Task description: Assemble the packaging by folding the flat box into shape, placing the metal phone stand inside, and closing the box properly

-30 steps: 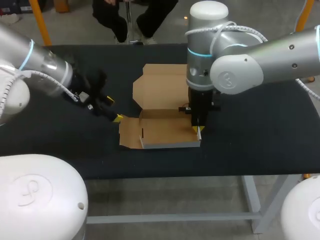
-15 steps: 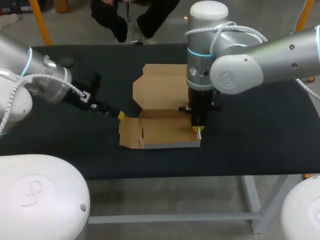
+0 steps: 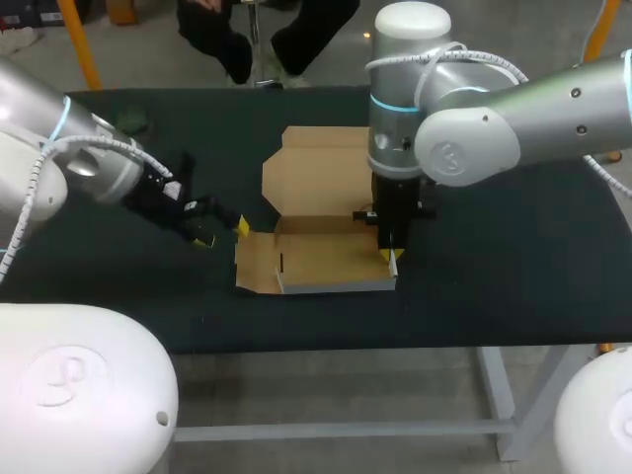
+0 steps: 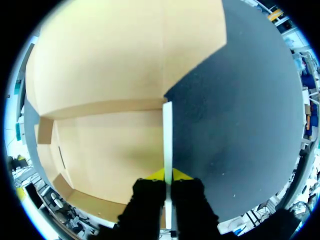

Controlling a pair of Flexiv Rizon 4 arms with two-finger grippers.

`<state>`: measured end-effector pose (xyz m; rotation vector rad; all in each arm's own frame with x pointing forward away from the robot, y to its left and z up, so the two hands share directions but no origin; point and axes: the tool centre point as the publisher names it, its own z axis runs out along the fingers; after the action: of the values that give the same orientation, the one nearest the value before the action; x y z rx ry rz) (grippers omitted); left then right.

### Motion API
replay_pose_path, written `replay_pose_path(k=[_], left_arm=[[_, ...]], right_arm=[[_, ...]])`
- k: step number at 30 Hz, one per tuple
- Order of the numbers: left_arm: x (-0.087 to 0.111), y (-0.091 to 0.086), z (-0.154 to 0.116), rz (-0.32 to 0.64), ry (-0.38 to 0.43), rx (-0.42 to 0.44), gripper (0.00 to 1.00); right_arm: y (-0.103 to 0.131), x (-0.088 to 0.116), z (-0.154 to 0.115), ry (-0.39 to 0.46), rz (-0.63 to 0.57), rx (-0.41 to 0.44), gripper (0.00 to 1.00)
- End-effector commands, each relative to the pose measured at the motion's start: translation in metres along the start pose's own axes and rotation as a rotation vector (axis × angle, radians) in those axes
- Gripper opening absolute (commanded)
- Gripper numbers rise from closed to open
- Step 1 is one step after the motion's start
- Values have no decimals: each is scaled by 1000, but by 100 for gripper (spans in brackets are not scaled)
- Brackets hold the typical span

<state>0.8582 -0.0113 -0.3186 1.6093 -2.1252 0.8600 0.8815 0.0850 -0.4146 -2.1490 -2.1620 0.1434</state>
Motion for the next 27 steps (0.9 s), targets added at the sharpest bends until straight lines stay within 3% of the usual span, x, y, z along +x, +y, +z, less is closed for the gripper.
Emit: replay_pose_path(k=[1, 10, 14, 17, 19, 21, 27], left_arm=[[-16, -15, 16, 4, 56, -87, 100], [-26, -12, 43, -22, 81, -131, 100], [-28, -6, 55, -42, 103, -138, 91], [-29, -2, 63, -54, 106, -142, 73], [-28, 1, 68, -63, 102, -144, 68], [-26, 3, 71, -78, 88, -142, 51], [-15, 2, 72, -104, 16, -97, 14]], right_arm=[[3, 1, 1, -3, -1, 6, 0], [3, 1, 1, -3, -1, 6, 0], [3, 1, 1, -3, -1, 6, 0], [3, 1, 1, -3, -1, 6, 0], [3, 1, 1, -3, -1, 6, 0], [3, 1, 1, -3, -1, 6, 0], [3, 1, 1, -3, -1, 6, 0]])
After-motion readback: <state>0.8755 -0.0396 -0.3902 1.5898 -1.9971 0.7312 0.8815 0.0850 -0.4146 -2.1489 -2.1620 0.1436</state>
